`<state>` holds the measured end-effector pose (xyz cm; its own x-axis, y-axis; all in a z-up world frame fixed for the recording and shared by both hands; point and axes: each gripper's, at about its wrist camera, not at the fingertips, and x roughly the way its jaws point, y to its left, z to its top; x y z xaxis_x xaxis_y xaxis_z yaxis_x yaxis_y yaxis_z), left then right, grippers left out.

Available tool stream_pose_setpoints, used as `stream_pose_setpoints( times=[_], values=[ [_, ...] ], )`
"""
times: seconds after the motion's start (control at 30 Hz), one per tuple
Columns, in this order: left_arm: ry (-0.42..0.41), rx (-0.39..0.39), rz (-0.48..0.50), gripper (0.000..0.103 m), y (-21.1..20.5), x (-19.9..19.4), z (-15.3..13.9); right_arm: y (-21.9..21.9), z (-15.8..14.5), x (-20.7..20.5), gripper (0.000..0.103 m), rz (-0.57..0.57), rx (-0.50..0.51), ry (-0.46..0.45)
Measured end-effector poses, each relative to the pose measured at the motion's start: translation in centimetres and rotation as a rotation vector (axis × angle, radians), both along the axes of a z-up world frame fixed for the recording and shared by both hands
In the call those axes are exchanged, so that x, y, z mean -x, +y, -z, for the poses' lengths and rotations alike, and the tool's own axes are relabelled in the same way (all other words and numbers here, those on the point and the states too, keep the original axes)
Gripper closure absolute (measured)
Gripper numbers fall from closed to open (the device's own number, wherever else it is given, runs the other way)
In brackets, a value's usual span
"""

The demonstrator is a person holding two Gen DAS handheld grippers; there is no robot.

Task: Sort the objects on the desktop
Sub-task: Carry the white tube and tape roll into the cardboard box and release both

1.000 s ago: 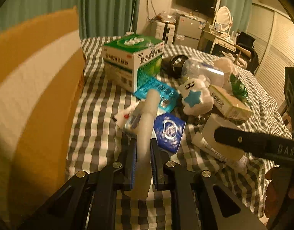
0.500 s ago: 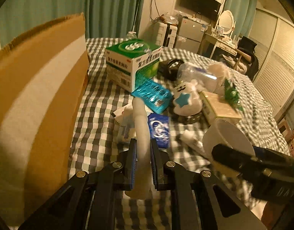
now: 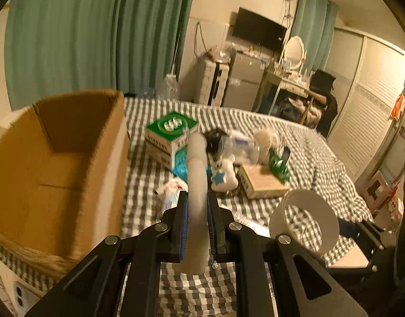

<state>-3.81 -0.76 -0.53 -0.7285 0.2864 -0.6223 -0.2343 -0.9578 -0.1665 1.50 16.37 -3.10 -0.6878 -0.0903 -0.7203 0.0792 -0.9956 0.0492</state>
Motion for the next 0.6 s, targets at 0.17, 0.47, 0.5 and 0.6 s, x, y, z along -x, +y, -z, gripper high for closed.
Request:
stream_pose_setpoints(
  times=[0.17,0.47,0.5,0.6],
  values=[
    [0.047,-0.018,-0.002,0.090,-1.9,-0.6,-3.4,-3.1,-3.3,-1.0,0.020,-0.035,-0.047,0.072],
    [0.109,0.035,-0.086,0.090,-8.6,0.5,-8.9,-10.0,-9.8,-0.5,0.020,-0.209,0.106,0.141],
    [0.120,0.042,-0.099,0.090,-9.6,0.7,-9.4,-10.8,-10.1,-0.4,0.020,-0.221,0.109,0.142],
    [0.128,0.068,-0.132,0.090,-12.1,1.3,-10.1,-13.3,-10.5,0.2,0.020,-0.254,0.097,0.147]
  ],
)
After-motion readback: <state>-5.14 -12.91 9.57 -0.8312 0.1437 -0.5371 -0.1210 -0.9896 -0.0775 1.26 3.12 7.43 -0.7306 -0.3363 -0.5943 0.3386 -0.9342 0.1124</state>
